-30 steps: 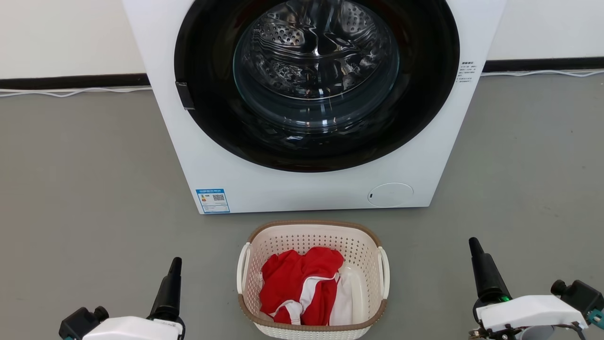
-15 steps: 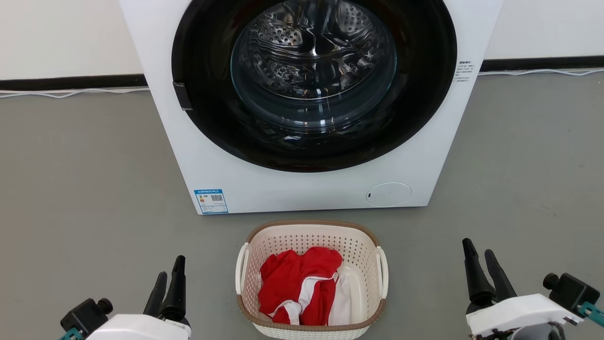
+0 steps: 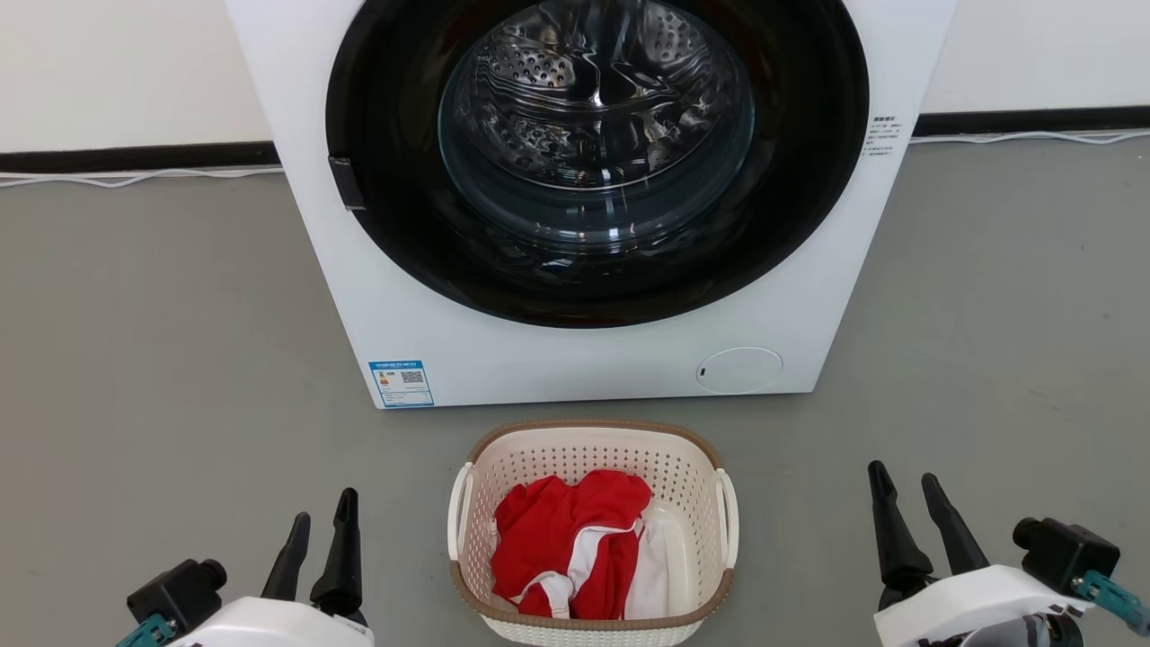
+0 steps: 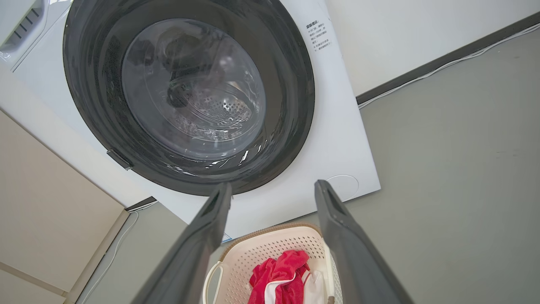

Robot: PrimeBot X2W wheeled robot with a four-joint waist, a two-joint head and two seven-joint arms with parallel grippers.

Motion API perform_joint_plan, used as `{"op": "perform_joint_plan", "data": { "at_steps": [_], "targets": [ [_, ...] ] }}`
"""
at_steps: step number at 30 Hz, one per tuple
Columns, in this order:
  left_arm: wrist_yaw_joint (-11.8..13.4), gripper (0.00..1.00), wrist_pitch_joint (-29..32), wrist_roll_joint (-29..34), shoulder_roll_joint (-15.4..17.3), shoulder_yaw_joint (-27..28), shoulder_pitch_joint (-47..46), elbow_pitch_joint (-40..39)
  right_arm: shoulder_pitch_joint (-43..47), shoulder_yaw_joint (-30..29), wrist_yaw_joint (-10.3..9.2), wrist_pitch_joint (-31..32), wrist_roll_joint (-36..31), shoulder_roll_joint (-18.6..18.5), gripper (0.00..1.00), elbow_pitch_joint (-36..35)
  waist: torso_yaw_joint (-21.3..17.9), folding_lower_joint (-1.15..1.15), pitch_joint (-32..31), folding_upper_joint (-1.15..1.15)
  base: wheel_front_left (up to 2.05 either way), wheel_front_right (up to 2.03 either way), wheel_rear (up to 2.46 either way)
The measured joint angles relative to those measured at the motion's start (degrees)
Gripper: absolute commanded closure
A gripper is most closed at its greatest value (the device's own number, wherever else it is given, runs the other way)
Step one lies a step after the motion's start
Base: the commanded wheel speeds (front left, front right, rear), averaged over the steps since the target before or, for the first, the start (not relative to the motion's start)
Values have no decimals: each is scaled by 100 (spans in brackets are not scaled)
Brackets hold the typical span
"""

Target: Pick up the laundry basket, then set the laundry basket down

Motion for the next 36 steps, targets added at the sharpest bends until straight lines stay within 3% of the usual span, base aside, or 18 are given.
{"op": "perform_joint_plan", "data": {
  "at_steps": [36],
  "targets": [
    [-9,0,-582,2814,26,40,98,-36,10,-34,2,-568,-2565,-38,0,124,-93,0,31,0,0,0,0]
  ]
}}
